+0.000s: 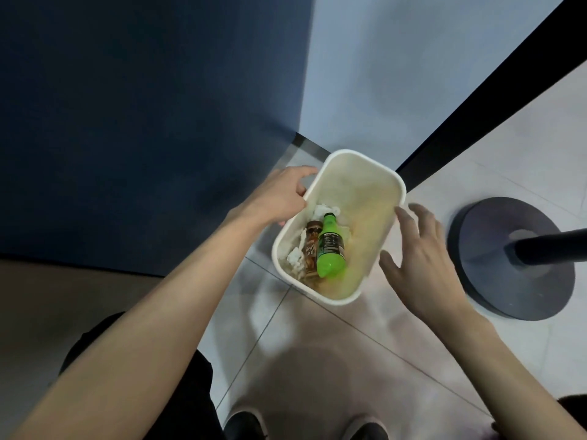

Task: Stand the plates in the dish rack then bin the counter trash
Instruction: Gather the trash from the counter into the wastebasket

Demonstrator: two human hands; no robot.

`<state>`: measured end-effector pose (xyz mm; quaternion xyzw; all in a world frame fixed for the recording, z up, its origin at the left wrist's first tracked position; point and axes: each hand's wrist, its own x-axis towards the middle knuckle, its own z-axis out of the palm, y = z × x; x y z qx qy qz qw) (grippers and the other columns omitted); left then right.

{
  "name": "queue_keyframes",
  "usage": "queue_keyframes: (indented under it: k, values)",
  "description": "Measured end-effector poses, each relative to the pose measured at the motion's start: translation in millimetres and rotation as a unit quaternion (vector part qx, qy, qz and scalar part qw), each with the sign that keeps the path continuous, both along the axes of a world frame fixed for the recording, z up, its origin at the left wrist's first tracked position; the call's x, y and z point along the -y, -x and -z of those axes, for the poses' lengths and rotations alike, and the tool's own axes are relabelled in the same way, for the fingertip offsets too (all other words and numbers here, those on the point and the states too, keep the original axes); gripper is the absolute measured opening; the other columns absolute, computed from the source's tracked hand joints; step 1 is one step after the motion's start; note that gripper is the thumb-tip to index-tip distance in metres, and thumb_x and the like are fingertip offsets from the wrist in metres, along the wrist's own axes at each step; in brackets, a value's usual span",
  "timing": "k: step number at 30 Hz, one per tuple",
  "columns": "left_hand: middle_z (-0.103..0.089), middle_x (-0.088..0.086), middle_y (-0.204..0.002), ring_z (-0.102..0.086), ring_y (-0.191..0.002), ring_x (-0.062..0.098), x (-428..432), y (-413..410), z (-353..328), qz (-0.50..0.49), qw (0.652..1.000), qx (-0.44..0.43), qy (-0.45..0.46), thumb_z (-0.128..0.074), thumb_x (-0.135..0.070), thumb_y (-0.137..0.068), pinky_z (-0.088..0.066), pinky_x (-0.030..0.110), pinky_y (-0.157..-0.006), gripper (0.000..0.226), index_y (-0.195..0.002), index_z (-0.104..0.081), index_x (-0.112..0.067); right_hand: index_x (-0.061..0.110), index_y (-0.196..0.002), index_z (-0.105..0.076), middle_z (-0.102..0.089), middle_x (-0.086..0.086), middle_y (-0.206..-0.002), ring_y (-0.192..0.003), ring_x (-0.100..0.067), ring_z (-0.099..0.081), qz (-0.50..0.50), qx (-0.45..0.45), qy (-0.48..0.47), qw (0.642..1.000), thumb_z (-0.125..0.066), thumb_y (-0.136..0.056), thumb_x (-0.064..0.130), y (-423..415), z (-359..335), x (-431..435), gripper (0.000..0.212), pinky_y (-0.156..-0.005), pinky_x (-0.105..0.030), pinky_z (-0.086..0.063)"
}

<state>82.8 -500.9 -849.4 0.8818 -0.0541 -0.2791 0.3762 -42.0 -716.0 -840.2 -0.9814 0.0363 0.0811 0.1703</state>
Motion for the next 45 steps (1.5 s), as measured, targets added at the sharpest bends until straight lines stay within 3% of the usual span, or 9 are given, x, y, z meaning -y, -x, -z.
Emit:
queue_keyframes:
  k: [4, 7, 11, 16, 23, 26, 32, 38, 45]
  values:
    - [-0.068, -0.006, -0.103, -0.067, -0.092, 0.02, 6.7, -6.4, 2.3, 0.002, 1.0, 0.027, -0.011, -0.051, 0.005, -0.084, -0.062, 0.041, -0.068, 0.072, -0.144, -0.046, -0.035, 0.004, -0.153, -0.024, -0.033, -0.011, -0.153, -0.138, -0.026, -0.037, 0.047, -0.122, -0.091, 0.987, -0.057, -0.098, 0.026, 17.7, 23.3, 15.4, 0.068, -0.11, -0.026, -0.027]
    - [-0.068, -0.011, -0.095, -0.066, -0.092, 0.019, 10.1, -6.4, 8.1, 0.01, 0.999, 0.044, -0.027, -0.052, 0.001, -0.083, -0.059, 0.044, -0.079, 0.072, -0.143, -0.048, -0.038, 0.018, -0.148, -0.038, -0.054, -0.004, -0.136, -0.125, -0.02, -0.052, 0.043, -0.105, -0.163, 0.98, -0.054, -0.098, 0.018, 18.1, 40.4, 8.5, 0.052, -0.101, -0.029, -0.042]
    - [-0.068, -0.011, -0.105, -0.067, -0.1, 0.023, 8.6, -5.5, 17.3, 0.001, 0.998, 0.055, -0.032, -0.05, -0.004, -0.083, -0.057, 0.047, -0.086, 0.07, -0.142, -0.045, -0.041, 0.026, -0.129, -0.056, -0.069, 0.008, -0.113, -0.097, -0.003, -0.065, 0.1, -0.122, -0.284, 0.946, -0.048, -0.091, -0.001, 10.1, 41.0, 3.8, 0.047, -0.076, -0.007, -0.045]
    - [-0.058, -0.006, -0.128, -0.063, -0.1, 0.015, -2.8, 23.9, -2.3, -0.063, 0.998, 0.024, 0.006, -0.058, -0.021, -0.097, -0.048, 0.031, -0.094, 0.056, -0.15, -0.038, -0.028, 0.017, -0.148, -0.036, -0.051, 0.001, -0.13, -0.097, -0.014, -0.06, 0.177, -0.101, -0.256, 0.945, -0.055, -0.094, 0.008, 10.3, 4.2, 13.6, 0.058, -0.08, -0.024, -0.041]
    - [-0.068, -0.004, -0.113, -0.065, -0.087, 0.01, -51.9, 92.7, -110.8, -0.243, 0.968, -0.041, 0.046, -0.056, 0.0, -0.092, -0.059, 0.035, -0.073, 0.037, -0.119, -0.063, -0.023, 0.017, -0.116, -0.062, -0.069, 0.0, -0.095, -0.084, -0.015, -0.068, 0.169, -0.098, -0.377, 0.905, -0.051, -0.1, 0.017, 30.8, -122.9, -6.6, 0.019, -0.077, -0.038, -0.056]
    - [-0.074, -0.005, -0.092, -0.068, -0.071, 0.008, -61.8, 122.8, -183.2, -0.258, 0.961, -0.086, 0.048, -0.052, 0.002, -0.094, -0.052, 0.024, -0.059, 0.029, -0.103, -0.068, -0.02, 0.015, -0.098, -0.068, -0.07, -0.001, -0.083, -0.075, -0.015, -0.067, 0.123, -0.127, -0.379, 0.908, -0.048, -0.1, 0.011, 41.9, -191.9, -23.2, 0.02, -0.071, -0.034, -0.055]
    - [-0.075, -0.005, -0.083, -0.068, -0.069, 0.01, -75.4, 181.4, -356.6, -0.244, 0.96, -0.116, 0.074, -0.046, 0.009, -0.093, -0.05, 0.026, -0.064, 0.039, -0.087, -0.071, -0.022, 0.015, -0.095, -0.072, -0.067, 0.009, -0.082, -0.076, -0.01, -0.062, -0.073, -0.127, -0.33, 0.932, -0.053, -0.098, 0.013, 56.8, -357.8, -68.6, 0.02, -0.069, -0.019, -0.048]
    - [-0.074, -0.007, -0.082, -0.068, -0.068, 0.012, -100.5, 221.8, -519.8, -0.324, 0.939, -0.021, 0.113, -0.048, 0.006, -0.094, -0.052, 0.025, -0.062, 0.038, -0.086, -0.072, -0.022, 0.012, -0.1, -0.069, -0.066, 0.002, -0.093, -0.074, -0.004, -0.052, -0.25, -0.093, -0.259, 0.928, -0.046, -0.099, 0.024, 64.9, -511.2, -111.1, 0.026, -0.07, -0.017, -0.042]
    - [-0.072, -0.008, -0.084, -0.067, -0.072, 0.011, -146.4, 287.2, -640.4, -0.381, 0.914, 0.048, 0.13, -0.048, 0.004, -0.096, -0.052, 0.019, -0.07, 0.033, -0.093, -0.072, -0.018, 0.015, -0.101, -0.066, -0.063, 0.003, -0.098, -0.084, -0.012, -0.056, -0.398, -0.045, -0.216, 0.89, -0.035, -0.101, 0.034, 84.6, -617.2, -159.1, 0.036, -0.073, -0.023, -0.043]
